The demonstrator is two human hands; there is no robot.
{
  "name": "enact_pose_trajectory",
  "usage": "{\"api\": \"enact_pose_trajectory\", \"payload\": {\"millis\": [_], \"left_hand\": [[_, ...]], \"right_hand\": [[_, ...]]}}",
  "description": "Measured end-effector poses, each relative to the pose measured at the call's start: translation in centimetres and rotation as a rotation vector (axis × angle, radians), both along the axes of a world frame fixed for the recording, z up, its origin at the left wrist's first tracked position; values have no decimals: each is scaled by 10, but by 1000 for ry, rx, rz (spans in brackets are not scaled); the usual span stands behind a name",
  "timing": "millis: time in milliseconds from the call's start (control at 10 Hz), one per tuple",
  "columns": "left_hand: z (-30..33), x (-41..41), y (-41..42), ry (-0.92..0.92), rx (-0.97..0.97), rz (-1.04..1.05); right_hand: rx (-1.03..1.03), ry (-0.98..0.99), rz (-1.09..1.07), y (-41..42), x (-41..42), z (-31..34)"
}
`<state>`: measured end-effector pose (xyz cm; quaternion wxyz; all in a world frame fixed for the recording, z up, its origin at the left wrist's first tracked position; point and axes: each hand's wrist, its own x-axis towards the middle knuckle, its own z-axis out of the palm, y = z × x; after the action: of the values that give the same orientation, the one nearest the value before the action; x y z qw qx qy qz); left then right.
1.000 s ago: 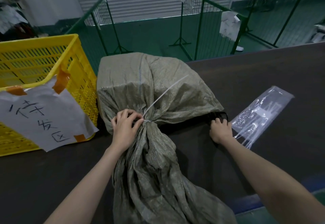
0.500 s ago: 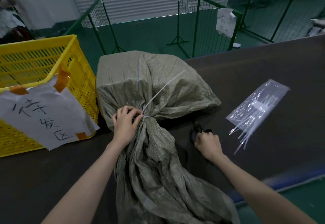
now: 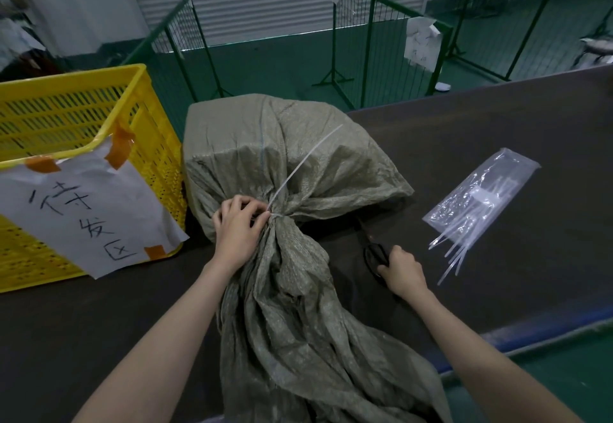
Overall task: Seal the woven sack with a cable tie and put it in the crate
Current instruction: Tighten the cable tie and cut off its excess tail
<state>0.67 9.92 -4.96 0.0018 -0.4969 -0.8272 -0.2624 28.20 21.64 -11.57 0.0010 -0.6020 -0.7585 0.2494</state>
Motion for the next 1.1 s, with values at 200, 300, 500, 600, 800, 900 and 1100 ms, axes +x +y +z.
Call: {"api": "enact_pose_trajectory", "payload": {"millis": [200,300,500,600,800,900,1100], "left_hand": [[1,0,1,-9,-14,-4],[1,0,0,-11,-16,-4],[1,-1,0,-13,-22,-3],[3,-2,1,-35,-39,-11],[19,-5,6,-125,-73,-44],[27,-7,8,-199,-42,-68],[44,-16,4,-368,171,-77]], "right_hand": [[-438,743,-518,-13,4,-3],[-557,1053,-739,-25,-4,7],[-694,1287,-825,-38,-11,36],[-676,1450,-776,-40,-18,49],[-386,1212,-411,-45,-28,67],[-231,893,-197,-45,-33,76],[-40,480,172,-30,-37,86]]}}
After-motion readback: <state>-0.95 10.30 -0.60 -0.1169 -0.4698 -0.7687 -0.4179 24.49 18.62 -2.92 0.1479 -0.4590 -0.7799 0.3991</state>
